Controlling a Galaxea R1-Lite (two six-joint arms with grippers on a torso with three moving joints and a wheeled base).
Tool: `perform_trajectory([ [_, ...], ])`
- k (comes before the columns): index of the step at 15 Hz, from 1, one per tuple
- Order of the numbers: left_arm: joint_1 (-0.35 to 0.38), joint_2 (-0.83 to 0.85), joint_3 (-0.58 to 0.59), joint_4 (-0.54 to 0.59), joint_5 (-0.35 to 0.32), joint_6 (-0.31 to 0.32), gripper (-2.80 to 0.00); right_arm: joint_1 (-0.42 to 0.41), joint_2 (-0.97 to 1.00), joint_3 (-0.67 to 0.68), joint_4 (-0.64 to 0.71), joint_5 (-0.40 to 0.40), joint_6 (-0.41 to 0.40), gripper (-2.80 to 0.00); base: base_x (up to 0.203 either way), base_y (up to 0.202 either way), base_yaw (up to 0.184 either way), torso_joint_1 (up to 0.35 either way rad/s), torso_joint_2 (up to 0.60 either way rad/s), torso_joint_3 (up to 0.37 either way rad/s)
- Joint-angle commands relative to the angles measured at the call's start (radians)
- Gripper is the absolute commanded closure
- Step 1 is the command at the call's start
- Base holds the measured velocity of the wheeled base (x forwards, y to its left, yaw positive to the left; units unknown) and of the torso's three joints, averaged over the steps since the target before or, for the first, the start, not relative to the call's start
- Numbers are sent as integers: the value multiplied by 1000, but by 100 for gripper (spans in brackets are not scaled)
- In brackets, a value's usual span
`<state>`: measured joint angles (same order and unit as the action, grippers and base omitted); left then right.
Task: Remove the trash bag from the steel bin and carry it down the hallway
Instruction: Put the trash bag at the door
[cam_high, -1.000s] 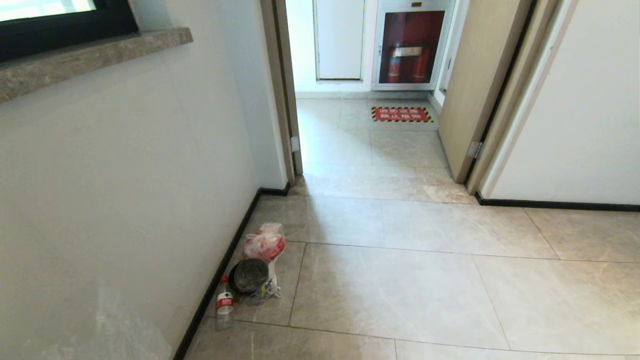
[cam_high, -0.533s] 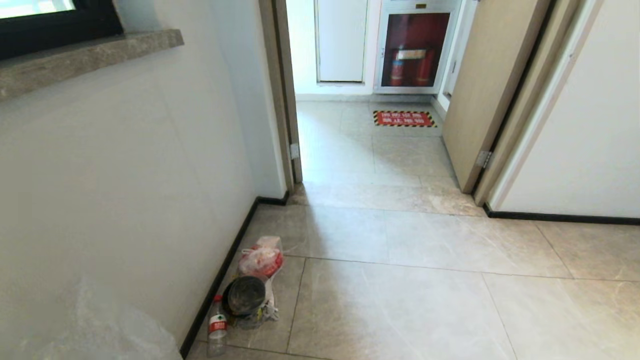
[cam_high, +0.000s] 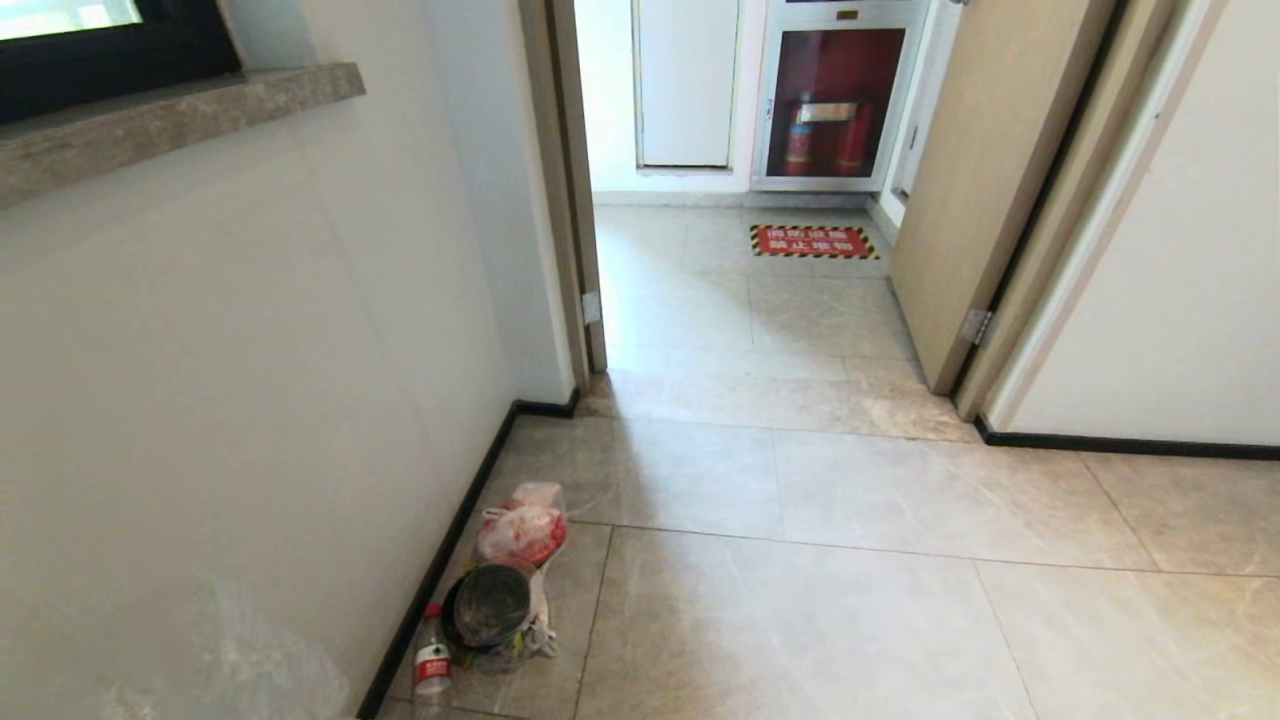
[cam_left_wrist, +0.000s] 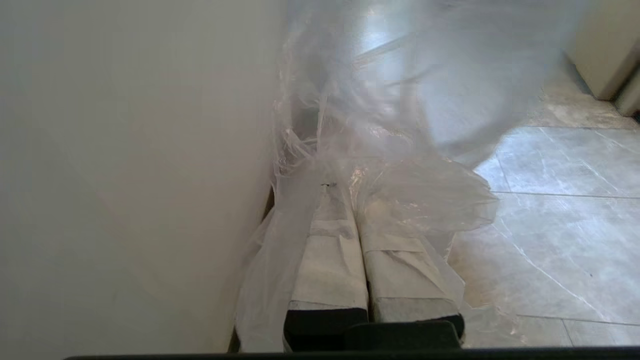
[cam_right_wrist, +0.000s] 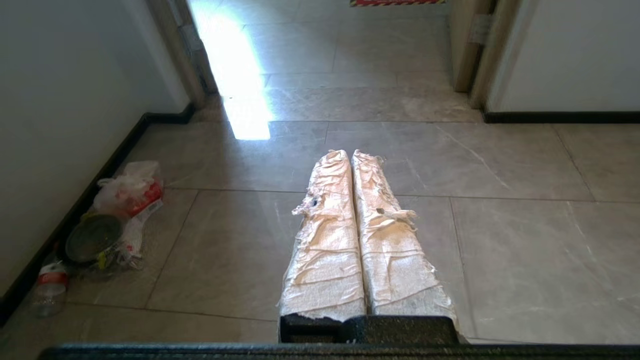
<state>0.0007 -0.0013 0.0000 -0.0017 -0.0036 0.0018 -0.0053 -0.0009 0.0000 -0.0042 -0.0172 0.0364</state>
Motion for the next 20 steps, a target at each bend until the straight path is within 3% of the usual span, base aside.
perform_trajectory([
  [1, -1, 1, 1, 0, 1, 0, 0, -2, 1, 2, -2, 0, 0, 0, 8, -9, 115, 7, 7, 7],
  [20, -1, 1, 0, 0, 1, 0, 0, -2, -1, 2, 0, 3, -10, 0, -1, -10, 171, 2, 3, 2],
])
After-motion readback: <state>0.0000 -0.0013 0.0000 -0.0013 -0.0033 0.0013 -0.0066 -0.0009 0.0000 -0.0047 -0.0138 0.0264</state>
